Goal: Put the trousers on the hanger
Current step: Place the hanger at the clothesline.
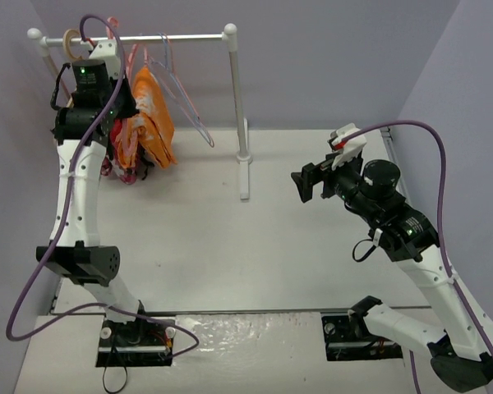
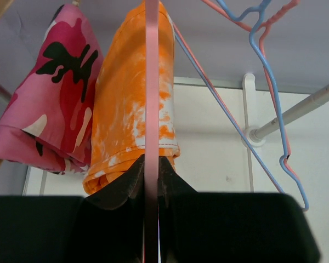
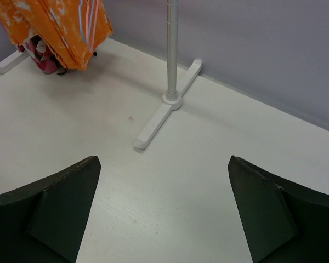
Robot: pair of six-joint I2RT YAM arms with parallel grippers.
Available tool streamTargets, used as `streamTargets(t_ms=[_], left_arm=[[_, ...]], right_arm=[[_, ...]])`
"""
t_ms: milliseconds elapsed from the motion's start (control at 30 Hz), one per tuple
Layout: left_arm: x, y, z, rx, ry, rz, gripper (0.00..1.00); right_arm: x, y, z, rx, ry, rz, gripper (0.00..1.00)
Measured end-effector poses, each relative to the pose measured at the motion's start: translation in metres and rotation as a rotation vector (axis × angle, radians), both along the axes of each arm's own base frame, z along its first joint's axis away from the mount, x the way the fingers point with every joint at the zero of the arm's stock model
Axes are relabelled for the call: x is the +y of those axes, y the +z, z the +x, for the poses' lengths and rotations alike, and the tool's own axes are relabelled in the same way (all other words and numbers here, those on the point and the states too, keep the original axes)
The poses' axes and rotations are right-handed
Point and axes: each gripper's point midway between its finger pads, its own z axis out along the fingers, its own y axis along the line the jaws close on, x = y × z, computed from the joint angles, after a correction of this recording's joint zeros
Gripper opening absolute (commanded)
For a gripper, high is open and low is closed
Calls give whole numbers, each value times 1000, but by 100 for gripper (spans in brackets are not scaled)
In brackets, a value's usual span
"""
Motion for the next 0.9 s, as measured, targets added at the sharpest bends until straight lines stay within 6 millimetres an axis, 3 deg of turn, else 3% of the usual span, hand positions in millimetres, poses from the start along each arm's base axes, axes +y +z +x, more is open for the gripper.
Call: streamTargets(t_ms=[300, 667, 733, 900], left_arm=[[7, -24, 51, 35, -34, -13, 0], [-4, -45, 53, 101, -102, -21, 0], [-5, -47, 53, 105, -110, -24, 7], [-7, -48, 55, 82, -124, -25, 41]], right_arm=[[-1, -4, 4, 8, -8, -11, 100], [-3, -14, 6, 27, -20, -23, 100], [-3, -15, 6, 28, -20, -23, 100], [-4, -15, 6, 28, -26, -23, 100]])
